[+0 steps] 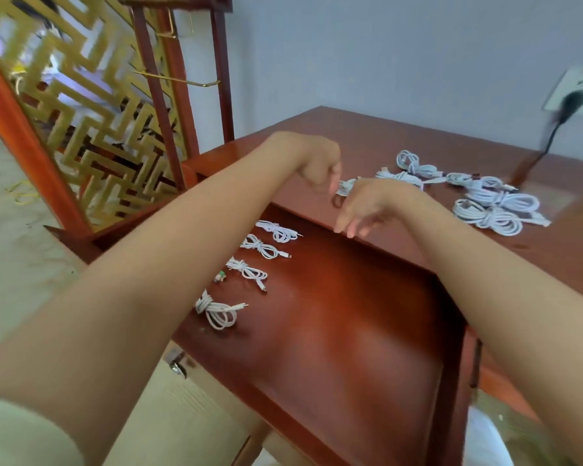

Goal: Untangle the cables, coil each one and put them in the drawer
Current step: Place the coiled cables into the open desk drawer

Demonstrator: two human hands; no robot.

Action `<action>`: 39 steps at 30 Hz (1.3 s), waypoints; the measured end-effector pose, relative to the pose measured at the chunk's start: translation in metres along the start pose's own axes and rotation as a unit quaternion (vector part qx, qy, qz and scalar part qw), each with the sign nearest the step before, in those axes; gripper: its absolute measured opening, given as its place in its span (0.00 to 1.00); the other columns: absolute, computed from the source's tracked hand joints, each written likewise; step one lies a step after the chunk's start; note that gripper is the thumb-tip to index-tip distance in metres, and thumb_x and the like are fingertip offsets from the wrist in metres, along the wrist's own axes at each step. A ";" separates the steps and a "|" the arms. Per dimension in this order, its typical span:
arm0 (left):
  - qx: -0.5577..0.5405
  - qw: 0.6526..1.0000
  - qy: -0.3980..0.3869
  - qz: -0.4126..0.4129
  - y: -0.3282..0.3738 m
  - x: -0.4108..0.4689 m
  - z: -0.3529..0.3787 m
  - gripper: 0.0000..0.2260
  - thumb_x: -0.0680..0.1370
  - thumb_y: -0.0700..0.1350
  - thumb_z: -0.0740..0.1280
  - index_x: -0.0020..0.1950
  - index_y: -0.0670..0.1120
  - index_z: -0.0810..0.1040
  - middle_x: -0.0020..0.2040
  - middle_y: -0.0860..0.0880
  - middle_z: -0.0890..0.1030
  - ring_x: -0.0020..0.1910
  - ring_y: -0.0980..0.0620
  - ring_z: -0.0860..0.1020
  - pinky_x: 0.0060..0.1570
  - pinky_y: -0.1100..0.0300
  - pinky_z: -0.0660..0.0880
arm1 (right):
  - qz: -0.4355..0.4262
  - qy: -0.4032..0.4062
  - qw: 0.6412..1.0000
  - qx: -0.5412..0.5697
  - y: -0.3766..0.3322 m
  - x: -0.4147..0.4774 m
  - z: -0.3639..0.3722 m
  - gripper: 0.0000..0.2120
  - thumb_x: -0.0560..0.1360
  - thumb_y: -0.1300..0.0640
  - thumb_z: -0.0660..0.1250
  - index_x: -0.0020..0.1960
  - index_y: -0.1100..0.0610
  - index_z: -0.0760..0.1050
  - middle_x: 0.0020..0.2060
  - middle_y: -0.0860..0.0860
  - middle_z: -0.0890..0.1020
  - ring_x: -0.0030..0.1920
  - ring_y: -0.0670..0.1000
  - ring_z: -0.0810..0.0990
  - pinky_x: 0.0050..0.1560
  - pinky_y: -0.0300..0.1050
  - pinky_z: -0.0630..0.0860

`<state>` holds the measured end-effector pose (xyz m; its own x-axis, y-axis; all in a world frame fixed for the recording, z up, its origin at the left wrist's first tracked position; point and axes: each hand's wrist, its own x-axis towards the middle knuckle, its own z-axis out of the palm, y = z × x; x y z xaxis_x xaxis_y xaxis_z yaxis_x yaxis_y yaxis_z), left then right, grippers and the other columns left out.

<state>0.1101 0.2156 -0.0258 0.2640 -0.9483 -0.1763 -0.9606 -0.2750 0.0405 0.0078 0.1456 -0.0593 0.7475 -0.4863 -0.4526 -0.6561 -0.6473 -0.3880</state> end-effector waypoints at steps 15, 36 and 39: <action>0.110 0.994 -0.017 0.010 0.052 0.063 0.006 0.26 0.70 0.40 0.74 0.66 0.50 0.73 0.65 0.47 0.73 0.61 0.45 0.73 0.55 0.53 0.72 | 0.071 0.273 0.959 0.003 0.101 -0.028 -0.036 0.12 0.69 0.62 0.67 0.51 0.61 0.79 0.41 0.57 0.79 0.39 0.56 0.77 0.35 0.40 0.70; -0.106 0.992 0.019 0.061 0.021 0.059 0.042 0.19 0.73 0.37 0.71 0.62 0.49 0.74 0.54 0.48 0.74 0.49 0.48 0.73 0.51 0.57 0.69 | 0.076 0.278 0.957 -0.046 0.141 -0.024 -0.025 0.27 0.69 0.59 0.72 0.65 0.56 0.69 0.62 0.57 0.74 0.62 0.59 0.72 0.61 0.53 0.70; -0.125 0.989 0.012 0.074 0.022 0.052 0.039 0.20 0.70 0.36 0.73 0.59 0.50 0.76 0.51 0.49 0.76 0.45 0.51 0.74 0.44 0.59 0.69 | 0.010 0.234 0.972 -0.029 0.127 -0.036 -0.020 0.31 0.67 0.57 0.76 0.66 0.57 0.69 0.59 0.54 0.74 0.60 0.56 0.73 0.53 0.43 0.69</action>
<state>0.0994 0.1666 -0.0725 0.1270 -0.9837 -0.1272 -0.9380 -0.1608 0.3071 -0.1003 0.0684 -0.0762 0.7096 -0.7035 -0.0397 -0.6734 -0.6606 -0.3320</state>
